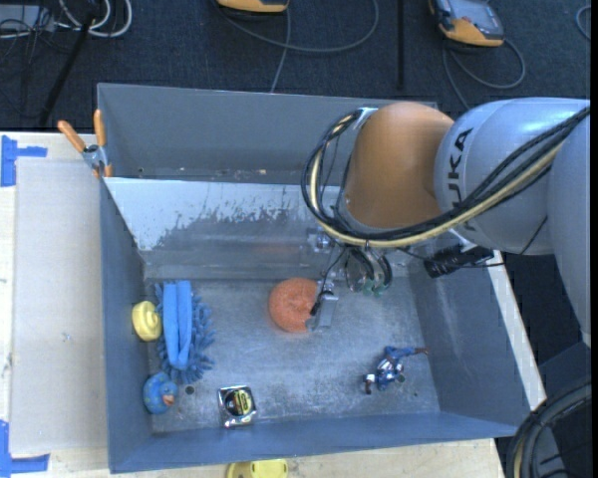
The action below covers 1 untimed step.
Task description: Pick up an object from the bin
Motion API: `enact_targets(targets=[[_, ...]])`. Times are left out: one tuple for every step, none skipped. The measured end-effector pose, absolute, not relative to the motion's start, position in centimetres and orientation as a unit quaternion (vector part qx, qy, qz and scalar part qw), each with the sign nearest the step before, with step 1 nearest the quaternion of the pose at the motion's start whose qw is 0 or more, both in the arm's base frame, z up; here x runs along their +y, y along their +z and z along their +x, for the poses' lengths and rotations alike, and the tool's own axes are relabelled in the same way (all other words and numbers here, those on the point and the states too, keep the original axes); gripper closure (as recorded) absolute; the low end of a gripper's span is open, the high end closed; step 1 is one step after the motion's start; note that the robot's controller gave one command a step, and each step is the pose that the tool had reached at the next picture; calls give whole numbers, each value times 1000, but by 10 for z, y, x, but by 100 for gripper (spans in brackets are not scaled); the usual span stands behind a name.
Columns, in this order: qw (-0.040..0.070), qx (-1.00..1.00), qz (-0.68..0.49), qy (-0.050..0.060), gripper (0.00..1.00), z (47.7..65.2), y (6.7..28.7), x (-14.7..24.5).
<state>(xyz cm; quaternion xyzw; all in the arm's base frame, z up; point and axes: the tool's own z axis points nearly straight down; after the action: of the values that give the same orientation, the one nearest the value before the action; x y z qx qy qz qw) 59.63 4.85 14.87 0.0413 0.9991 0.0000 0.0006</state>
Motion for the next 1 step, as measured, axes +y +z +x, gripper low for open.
enact_targets(targets=[[0,999,41,0,0,596,149,49]])
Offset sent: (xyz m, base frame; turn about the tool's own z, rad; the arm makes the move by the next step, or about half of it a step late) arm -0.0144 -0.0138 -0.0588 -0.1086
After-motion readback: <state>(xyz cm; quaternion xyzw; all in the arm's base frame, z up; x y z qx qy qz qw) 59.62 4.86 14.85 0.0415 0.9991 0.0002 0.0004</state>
